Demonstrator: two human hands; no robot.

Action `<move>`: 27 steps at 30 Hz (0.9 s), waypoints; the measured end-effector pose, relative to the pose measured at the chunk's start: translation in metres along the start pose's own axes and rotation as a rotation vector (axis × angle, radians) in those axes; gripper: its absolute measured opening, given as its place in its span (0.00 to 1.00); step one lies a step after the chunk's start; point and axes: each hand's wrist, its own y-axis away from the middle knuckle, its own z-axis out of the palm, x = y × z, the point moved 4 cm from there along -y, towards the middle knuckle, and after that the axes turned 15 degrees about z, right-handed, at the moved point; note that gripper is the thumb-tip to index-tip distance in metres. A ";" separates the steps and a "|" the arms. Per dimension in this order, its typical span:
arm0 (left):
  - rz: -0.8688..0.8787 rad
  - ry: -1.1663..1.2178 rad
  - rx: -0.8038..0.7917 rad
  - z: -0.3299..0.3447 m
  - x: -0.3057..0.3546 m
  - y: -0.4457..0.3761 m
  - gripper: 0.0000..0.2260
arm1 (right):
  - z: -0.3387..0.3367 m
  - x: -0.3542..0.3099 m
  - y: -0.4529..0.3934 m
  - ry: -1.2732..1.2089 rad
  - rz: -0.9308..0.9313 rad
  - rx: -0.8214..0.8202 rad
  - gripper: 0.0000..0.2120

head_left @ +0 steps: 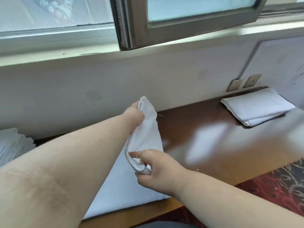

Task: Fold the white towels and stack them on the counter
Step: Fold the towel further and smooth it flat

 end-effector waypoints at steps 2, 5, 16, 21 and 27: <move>0.008 0.048 0.066 -0.047 -0.019 0.020 0.24 | 0.022 -0.031 -0.003 0.028 -0.055 -0.038 0.12; 0.004 0.108 0.117 -0.104 -0.045 0.048 0.13 | 0.054 -0.070 -0.010 0.039 -0.098 -0.088 0.14; -0.034 0.114 0.159 -0.223 -0.112 0.095 0.20 | 0.149 -0.162 -0.042 0.199 -0.214 -0.167 0.15; -0.132 -0.272 0.182 -0.247 -0.177 0.081 0.27 | 0.206 -0.156 -0.069 0.345 -0.014 -0.323 0.12; -0.185 -0.477 -0.154 -0.197 -0.211 0.106 0.20 | 0.221 -0.097 -0.089 0.370 0.241 -0.532 0.20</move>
